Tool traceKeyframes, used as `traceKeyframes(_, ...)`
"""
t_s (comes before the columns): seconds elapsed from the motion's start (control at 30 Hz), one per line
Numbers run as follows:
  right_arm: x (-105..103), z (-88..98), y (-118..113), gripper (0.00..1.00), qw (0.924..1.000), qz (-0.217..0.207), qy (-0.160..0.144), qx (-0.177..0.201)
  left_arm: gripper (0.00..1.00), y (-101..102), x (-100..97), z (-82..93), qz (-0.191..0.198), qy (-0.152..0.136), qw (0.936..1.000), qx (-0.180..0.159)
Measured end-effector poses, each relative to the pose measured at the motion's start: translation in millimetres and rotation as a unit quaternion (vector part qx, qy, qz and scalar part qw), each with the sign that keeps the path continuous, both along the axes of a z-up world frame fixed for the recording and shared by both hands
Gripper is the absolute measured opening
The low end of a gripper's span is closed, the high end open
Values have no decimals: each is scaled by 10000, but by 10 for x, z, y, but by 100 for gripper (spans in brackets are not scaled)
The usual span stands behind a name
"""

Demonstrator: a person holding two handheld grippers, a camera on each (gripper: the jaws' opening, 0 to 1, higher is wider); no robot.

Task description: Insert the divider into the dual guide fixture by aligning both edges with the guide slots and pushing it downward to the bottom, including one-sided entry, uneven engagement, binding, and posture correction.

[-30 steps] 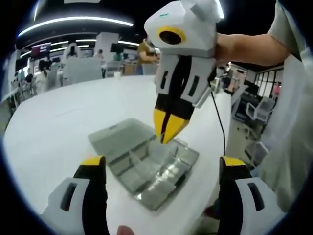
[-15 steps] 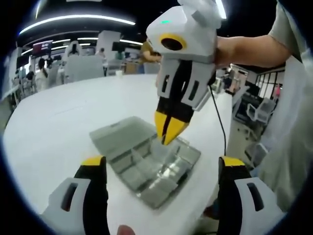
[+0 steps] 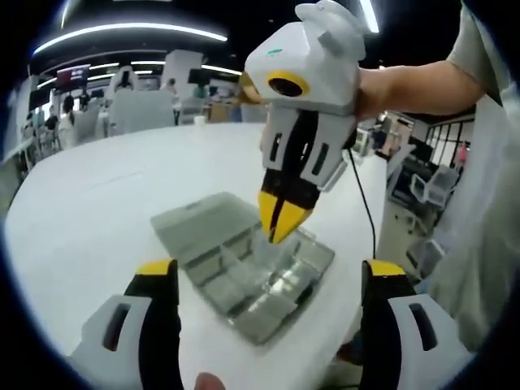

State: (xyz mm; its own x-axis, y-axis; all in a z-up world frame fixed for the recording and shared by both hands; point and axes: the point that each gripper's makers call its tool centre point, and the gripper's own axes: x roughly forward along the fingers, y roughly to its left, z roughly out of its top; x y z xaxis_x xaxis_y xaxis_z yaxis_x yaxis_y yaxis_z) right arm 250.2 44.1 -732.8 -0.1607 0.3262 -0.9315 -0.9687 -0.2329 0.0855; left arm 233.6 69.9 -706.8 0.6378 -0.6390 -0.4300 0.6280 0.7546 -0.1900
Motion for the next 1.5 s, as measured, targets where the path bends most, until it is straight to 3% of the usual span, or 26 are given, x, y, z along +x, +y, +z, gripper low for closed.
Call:
traceKeyframes(0.7,-22,58,17,0,10000,-1,-2,8,90,2,-5,-2,19,30,10000,3)
traceKeyframes(1.5,4,3,-32,0,10000,-19,-10,-92,88,12,-8,12,37,40,10000,-18)
